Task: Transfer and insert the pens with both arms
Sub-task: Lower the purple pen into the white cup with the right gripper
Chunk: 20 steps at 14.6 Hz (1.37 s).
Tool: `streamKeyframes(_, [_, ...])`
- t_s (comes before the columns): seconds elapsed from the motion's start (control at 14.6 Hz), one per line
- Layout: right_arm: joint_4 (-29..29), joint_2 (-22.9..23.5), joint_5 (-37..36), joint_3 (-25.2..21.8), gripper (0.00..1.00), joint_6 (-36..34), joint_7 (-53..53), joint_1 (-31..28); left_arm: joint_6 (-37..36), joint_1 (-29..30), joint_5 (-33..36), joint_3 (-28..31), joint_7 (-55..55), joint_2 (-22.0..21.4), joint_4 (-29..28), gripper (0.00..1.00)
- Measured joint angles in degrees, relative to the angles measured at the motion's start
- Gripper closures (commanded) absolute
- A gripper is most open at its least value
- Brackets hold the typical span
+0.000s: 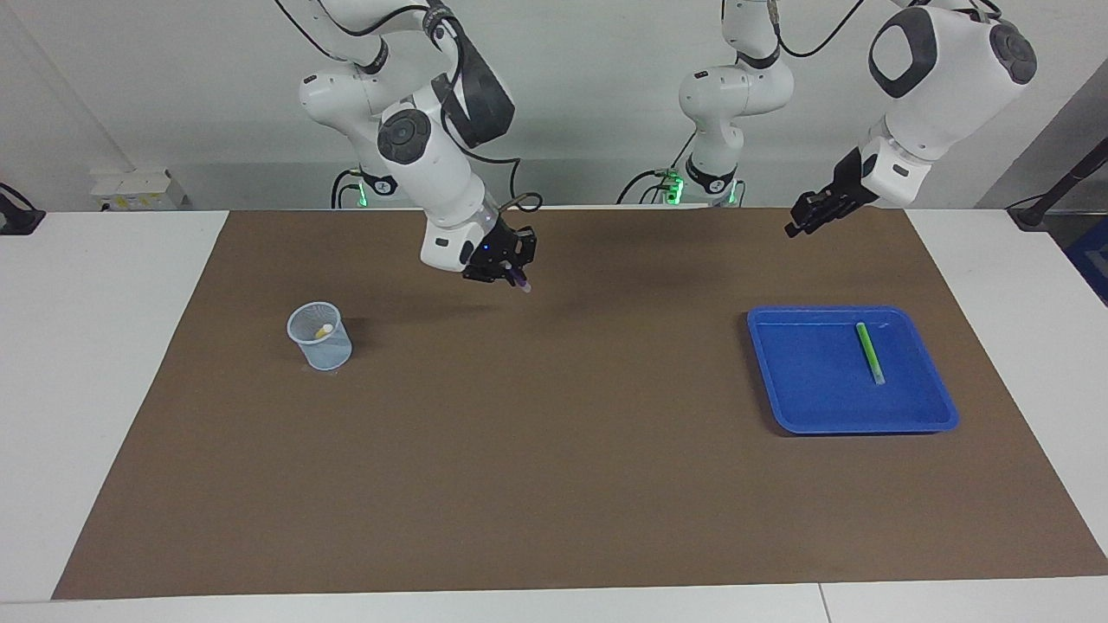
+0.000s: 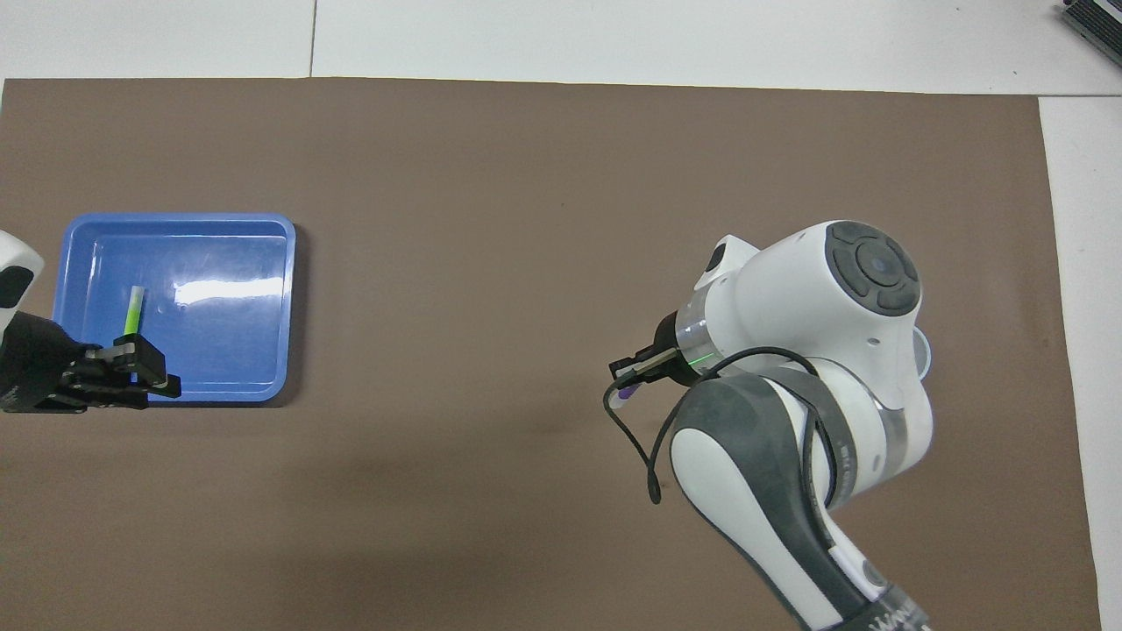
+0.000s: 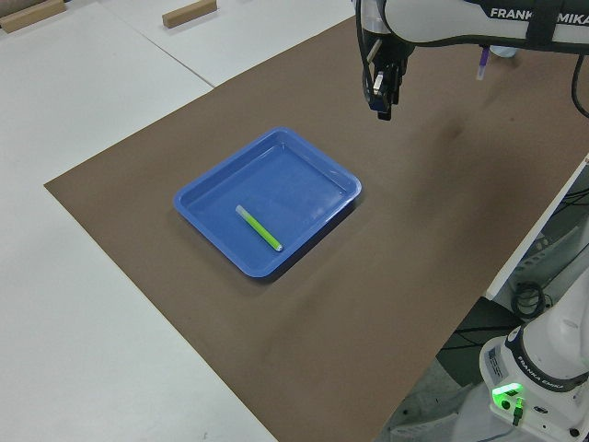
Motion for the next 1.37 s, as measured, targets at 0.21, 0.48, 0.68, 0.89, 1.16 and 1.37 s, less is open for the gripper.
streamKeyframes(0.21, [0.0, -2.8, -7.7, -0.1, 1.00, -6.6, -9.9, -6.8, 3.2, 2.2, 4.9, 0.1, 8.9, 0.1, -0.7, 0.54])
streamKeyframes(0.48, [-0.2, -4.7, -18.6, -0.2, 1.00, -10.0, -29.8, -16.6, 11.8, 5.0, 8.8, 0.1, 16.9, 2.5, -3.9, 0.54])
streamKeyframes(0.68, [-1.7, -4.7, -23.7, -0.2, 1.00, -10.3, -36.3, -18.5, 18.1, 7.9, 10.7, 0.1, 22.6, 7.1, -4.2, 0.54])
streamKeyframes(0.89, [-3.7, -4.8, -25.7, 0.0, 1.00, -7.0, -42.4, -19.6, 24.1, 9.5, 11.5, 0.2, 25.2, 11.8, -4.3, 0.54])
streamKeyframes(1.16, [-6.0, -4.8, -25.8, -0.1, 1.00, -2.2, -47.0, -22.0, 30.9, 9.5, 12.5, 0.0, 28.3, 17.4, -4.2, 0.51])
streamKeyframes(1.37, [-7.5, -4.8, -25.6, 0.1, 1.00, -0.9, -47.0, -22.2, 34.6, 9.5, 14.7, 0.1, 31.6, 21.0, -3.9, 0.50])
